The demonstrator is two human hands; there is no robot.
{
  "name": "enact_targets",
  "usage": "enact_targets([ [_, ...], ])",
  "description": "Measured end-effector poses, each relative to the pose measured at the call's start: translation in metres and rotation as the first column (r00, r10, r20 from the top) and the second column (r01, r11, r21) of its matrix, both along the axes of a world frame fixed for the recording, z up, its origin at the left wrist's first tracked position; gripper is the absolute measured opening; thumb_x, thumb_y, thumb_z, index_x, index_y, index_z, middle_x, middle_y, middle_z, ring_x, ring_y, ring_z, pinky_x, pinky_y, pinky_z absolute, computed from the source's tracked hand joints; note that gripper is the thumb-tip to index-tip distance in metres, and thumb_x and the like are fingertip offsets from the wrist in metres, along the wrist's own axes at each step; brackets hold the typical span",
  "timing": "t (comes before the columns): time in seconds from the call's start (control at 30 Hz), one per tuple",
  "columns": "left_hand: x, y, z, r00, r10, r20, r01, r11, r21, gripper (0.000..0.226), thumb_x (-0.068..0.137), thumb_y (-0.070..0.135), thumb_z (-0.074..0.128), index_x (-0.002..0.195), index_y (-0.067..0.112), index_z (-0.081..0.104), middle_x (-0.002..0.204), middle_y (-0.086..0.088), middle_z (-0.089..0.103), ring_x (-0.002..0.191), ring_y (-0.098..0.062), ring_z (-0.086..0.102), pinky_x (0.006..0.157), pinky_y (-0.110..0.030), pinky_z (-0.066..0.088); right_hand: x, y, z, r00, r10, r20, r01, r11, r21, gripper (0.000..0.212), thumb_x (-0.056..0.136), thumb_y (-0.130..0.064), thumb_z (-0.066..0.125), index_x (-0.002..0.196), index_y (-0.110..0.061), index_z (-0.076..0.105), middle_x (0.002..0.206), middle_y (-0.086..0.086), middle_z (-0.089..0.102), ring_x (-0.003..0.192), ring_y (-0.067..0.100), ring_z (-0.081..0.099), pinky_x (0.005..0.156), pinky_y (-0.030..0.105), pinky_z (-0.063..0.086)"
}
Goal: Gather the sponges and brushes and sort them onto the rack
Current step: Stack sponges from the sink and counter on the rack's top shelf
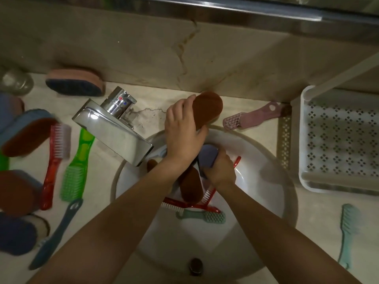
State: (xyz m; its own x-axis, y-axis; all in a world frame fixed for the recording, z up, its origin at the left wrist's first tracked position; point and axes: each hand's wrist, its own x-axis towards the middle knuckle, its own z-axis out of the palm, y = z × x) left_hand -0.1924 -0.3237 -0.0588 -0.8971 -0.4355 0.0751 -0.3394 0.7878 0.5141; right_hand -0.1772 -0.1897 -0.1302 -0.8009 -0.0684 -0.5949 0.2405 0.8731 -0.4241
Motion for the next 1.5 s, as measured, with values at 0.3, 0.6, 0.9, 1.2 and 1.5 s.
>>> enact_targets([
  [0.3, 0.002, 0.002, 0.003, 1.0, -0.003, -0.002, 0.003, 1.0, 0.003, 0.071, 0.078, 0.027, 0.066, 0.142, 0.014, 0.037, 0.136, -0.008, 0.044, 0.126, -0.027, 0.039, 0.103, -0.039, 0.038, -0.008, 0.006, 0.002, 0.999, 0.015, 0.04, -0.016, 1.0, 0.023, 0.057, 0.072, -0.044, 0.075, 0.117, -0.018, 0.05, 0.106, 0.001, 0.062, 0.094, 0.022, 0.063, 0.079, 0.037, 0.055],
  [0.6, 0.023, 0.013, 0.03, 0.999, -0.032, -0.017, 0.034, 0.984, 0.174, 0.072, 0.077, 0.033, 0.068, 0.14, 0.016, 0.039, 0.13, -0.006, 0.046, 0.119, -0.024, 0.041, 0.097, -0.035, 0.038, 0.001, 0.014, 0.05, 0.983, -0.185, 0.006, 0.183, 0.966, -0.181, 0.035, 0.076, -0.046, 0.07, 0.091, -0.017, 0.06, 0.089, 0.004, 0.066, 0.08, 0.023, 0.062, 0.06, 0.029, 0.044],
  [0.9, 0.066, 0.041, 0.088, 0.991, 0.02, -0.129, 0.028, 0.934, 0.357, 0.069, 0.069, 0.063, 0.06, 0.125, 0.028, 0.039, 0.117, 0.007, 0.043, 0.099, -0.018, 0.056, 0.078, -0.034, 0.049, 0.037, 0.03, 0.132, 0.837, -0.495, 0.232, 0.521, 0.593, -0.614, 0.033, 0.078, -0.021, 0.072, 0.109, -0.013, 0.064, 0.104, 0.012, 0.071, 0.093, 0.026, 0.069, 0.086, 0.049, 0.056],
  [1.2, 0.094, 0.066, 0.143, 0.967, 0.128, -0.222, 0.039, 0.781, 0.624, 0.063, 0.065, 0.067, 0.058, 0.115, 0.032, 0.044, 0.12, 0.006, 0.048, 0.1, -0.01, 0.055, 0.089, -0.031, 0.046, 0.063, 0.041, 0.203, 0.812, -0.393, 0.431, 0.54, 0.225, -0.811, 0.041, 0.089, -0.018, 0.058, 0.125, 0.0, 0.055, 0.108, 0.02, 0.063, 0.097, 0.031, 0.062, 0.086, 0.049, 0.051],
  [1.5, 0.105, 0.093, 0.217, 0.907, 0.211, -0.364, 0.165, 0.617, 0.77, 0.055, 0.069, 0.055, 0.063, 0.115, 0.029, 0.045, 0.109, 0.008, 0.052, 0.098, -0.012, 0.06, 0.057, -0.029, 0.057, 0.06, 0.081, 0.284, 0.898, -0.26, 0.355, 0.423, 0.291, -0.858, 0.059, 0.079, -0.071, 0.055, 0.118, -0.026, 0.056, 0.113, 0.014, 0.067, 0.102, 0.034, 0.068, 0.072, 0.048, 0.059],
])
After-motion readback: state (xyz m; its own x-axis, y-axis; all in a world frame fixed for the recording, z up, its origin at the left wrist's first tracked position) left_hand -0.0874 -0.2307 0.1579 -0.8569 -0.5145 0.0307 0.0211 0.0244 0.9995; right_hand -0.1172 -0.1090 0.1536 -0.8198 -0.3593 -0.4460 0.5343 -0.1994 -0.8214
